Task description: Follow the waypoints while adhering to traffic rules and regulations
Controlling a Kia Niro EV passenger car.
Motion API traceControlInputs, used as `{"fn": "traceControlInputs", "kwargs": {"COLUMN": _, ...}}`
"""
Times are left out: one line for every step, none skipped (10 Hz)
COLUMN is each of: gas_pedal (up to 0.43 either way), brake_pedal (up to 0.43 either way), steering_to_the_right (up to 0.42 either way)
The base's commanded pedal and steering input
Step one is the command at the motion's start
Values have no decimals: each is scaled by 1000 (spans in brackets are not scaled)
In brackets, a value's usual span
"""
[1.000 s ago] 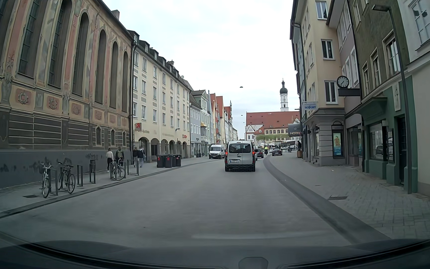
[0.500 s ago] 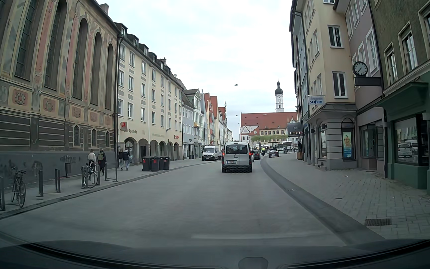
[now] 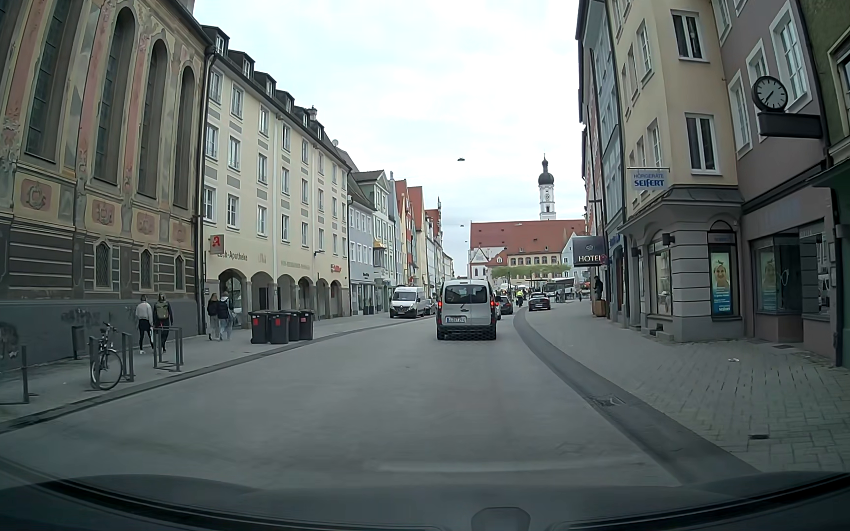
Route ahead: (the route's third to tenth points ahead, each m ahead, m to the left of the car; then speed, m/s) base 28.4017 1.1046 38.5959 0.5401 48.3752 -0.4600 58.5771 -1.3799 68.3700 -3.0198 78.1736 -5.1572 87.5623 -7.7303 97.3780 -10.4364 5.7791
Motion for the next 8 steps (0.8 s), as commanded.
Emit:
{"fn": "traceControlInputs", "kwargs": {"gas_pedal": 79, "brake_pedal": 0, "steering_to_the_right": 10}}
{"fn": "traceControlInputs", "kwargs": {"gas_pedal": 79, "brake_pedal": 0, "steering_to_the_right": 11}}
{"fn": "traceControlInputs", "kwargs": {"gas_pedal": 79, "brake_pedal": 0, "steering_to_the_right": 11}}
{"fn": "traceControlInputs", "kwargs": {"gas_pedal": 79, "brake_pedal": 0, "steering_to_the_right": 9}}
{"fn": "traceControlInputs", "kwargs": {"gas_pedal": 79, "brake_pedal": 0, "steering_to_the_right": 9}}
{"fn": "traceControlInputs", "kwargs": {"gas_pedal": 79, "brake_pedal": 0, "steering_to_the_right": 9}}
{"fn": "traceControlInputs", "kwargs": {"gas_pedal": 79, "brake_pedal": 0, "steering_to_the_right": 9}}
{"fn": "traceControlInputs", "kwargs": {"gas_pedal": 67, "brake_pedal": 0, "steering_to_the_right": 9}}
